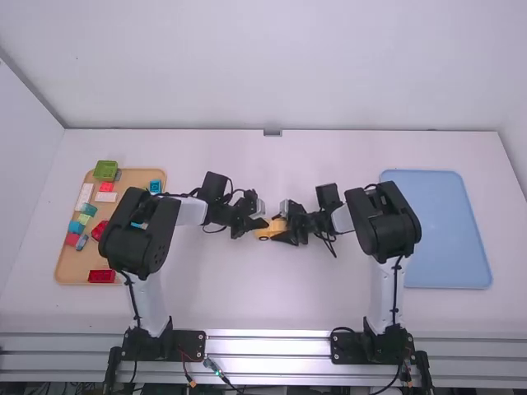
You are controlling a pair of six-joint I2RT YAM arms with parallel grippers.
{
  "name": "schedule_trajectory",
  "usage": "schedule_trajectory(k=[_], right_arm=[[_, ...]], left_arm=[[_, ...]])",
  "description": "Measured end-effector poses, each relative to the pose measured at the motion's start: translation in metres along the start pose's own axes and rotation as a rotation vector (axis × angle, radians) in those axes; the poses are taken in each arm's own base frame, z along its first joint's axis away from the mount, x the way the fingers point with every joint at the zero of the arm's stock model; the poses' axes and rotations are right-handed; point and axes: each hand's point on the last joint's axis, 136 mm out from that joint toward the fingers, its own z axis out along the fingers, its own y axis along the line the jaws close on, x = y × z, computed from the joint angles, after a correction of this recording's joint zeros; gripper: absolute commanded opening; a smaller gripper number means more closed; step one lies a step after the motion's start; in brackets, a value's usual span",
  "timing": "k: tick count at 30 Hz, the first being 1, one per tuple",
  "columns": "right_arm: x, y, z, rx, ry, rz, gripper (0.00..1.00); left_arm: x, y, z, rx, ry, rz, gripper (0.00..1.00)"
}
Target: Assemble lego blocks to make yellow taxi
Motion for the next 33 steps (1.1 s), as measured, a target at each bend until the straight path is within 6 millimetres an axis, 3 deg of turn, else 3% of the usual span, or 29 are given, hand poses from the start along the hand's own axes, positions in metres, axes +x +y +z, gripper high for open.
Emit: schedule_trajectory(k=[8, 9, 11, 13, 14, 15, 21, 23, 25, 27, 30, 33], right_arm=[[0.0, -0.002, 0.0, 0.005, 0.003, -0.001, 0.39], [0.0, -0.003, 0.0, 0.008, 0.006, -0.001, 0.4], [-0.001, -0.005, 0.0, 0.014, 0.008, -0.003, 0.4], [-0.002, -0.012, 0.0, 0.032, 0.017, -0.003, 0.43], [-0.002, -0.015, -0.001, 0.042, 0.02, -0.003, 0.44], [-0.002, -0.018, -0.003, 0.05, 0.021, -0.002, 0.43], [-0.003, -0.015, -0.003, 0.037, 0.013, 0.009, 0.47], [-0.003, -0.014, -0.002, 0.033, 0.011, 0.008, 0.55], [-0.003, -0.014, -0.002, 0.032, 0.011, 0.01, 0.76], [-0.004, -0.014, -0.002, 0.03, 0.008, 0.007, 0.9], [-0.005, -0.013, -0.002, 0.027, 0.005, 0.007, 0.98], [-0.005, -0.013, -0.002, 0.028, 0.005, 0.01, 0.99]], left_arm=[[0.0, 0.004, -0.001, 0.008, 0.031, -0.039, 0.02], [0.0, 0.005, -0.003, 0.013, 0.054, -0.054, 0.22], [0.0, 0.002, -0.004, 0.031, 0.072, -0.076, 0.31], [-0.004, 0.0, -0.008, 0.059, 0.113, -0.1, 0.57], [-0.004, 0.0, -0.009, 0.062, 0.129, -0.101, 0.62], [-0.006, 0.001, -0.012, 0.066, 0.145, -0.108, 1.0], [-0.039, 0.038, -0.047, 0.011, 0.217, -0.054, 0.99], [-0.049, 0.048, -0.062, -0.012, 0.223, -0.042, 0.99], [-0.056, 0.057, -0.076, -0.038, 0.219, -0.037, 0.99], [-0.059, 0.064, -0.089, -0.061, 0.206, -0.038, 0.99], [-0.057, 0.072, -0.102, -0.087, 0.184, -0.06, 0.99], [-0.049, 0.081, -0.118, -0.127, 0.173, -0.118, 0.99]])
